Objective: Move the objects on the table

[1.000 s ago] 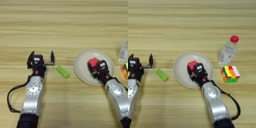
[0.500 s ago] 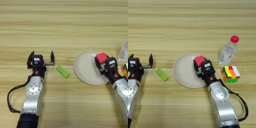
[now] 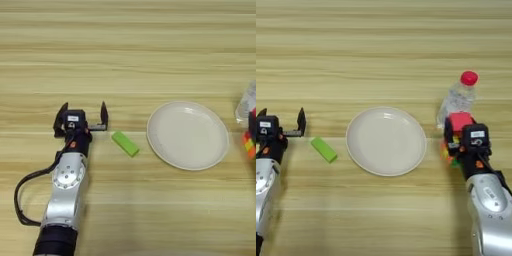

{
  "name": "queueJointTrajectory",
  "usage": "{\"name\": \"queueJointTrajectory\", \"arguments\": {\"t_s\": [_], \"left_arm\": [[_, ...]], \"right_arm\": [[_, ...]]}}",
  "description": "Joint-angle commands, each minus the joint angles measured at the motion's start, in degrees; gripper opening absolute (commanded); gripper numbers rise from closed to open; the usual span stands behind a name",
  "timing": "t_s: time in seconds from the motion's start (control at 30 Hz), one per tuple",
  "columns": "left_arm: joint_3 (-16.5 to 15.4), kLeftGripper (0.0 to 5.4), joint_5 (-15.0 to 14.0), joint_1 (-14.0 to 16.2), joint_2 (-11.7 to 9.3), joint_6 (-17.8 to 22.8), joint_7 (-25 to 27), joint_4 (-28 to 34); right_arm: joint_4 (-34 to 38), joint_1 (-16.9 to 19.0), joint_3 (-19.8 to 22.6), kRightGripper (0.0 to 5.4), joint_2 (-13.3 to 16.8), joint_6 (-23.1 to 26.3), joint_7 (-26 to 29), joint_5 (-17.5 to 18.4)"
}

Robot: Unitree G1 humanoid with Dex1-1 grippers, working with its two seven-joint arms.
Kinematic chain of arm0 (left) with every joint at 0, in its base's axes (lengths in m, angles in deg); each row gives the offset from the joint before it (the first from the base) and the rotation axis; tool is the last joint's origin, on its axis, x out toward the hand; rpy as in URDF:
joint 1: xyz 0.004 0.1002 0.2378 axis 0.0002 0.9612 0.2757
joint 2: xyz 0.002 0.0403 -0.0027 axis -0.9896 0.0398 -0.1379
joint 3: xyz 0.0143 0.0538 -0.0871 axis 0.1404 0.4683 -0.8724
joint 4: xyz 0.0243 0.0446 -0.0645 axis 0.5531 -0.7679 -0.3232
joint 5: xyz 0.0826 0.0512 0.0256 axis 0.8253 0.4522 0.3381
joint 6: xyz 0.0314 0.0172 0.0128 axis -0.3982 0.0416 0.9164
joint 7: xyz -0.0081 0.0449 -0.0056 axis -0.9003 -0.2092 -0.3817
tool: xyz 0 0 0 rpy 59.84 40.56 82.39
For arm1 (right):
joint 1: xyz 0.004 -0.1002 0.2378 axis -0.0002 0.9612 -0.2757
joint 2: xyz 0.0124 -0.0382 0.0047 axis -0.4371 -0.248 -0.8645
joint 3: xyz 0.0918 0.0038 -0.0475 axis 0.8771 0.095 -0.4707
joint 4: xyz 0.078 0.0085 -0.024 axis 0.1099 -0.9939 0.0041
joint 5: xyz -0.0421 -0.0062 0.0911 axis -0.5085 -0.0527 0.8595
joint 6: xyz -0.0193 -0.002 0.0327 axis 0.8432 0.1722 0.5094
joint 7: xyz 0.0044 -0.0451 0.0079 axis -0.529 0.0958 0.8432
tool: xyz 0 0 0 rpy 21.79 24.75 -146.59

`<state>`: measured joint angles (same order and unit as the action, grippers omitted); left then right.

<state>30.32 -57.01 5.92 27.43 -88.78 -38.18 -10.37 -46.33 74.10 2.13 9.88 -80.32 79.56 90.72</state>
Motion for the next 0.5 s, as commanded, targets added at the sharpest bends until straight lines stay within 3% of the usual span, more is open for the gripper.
{"name": "queueJointTrajectory", "arguments": {"t_s": [0.03, 0.23, 0.5], "left_arm": [[-0.28, 5.4, 0.08, -0.58, -0.12, -0.25, -0.06, -0.48], [-0.3, 5.4, 0.02, -0.5, -0.13, -0.31, 0.02, -0.45], [-0.28, 5.4, 0.07, -0.3, -0.17, -0.3, 0.01, -0.33]], "right_arm": [[-1.34, 0.25, 4.06, 2.32, 1.21, 0.23, -1.18, 1.4], [-7.81, -0.99, 9.11, 2.32, 2.57, -1.26, -3.04, 1.82], [-14.72, -3.75, 10.73, 2.32, 3.34, -3.39, -3.94, 2.4]]}}
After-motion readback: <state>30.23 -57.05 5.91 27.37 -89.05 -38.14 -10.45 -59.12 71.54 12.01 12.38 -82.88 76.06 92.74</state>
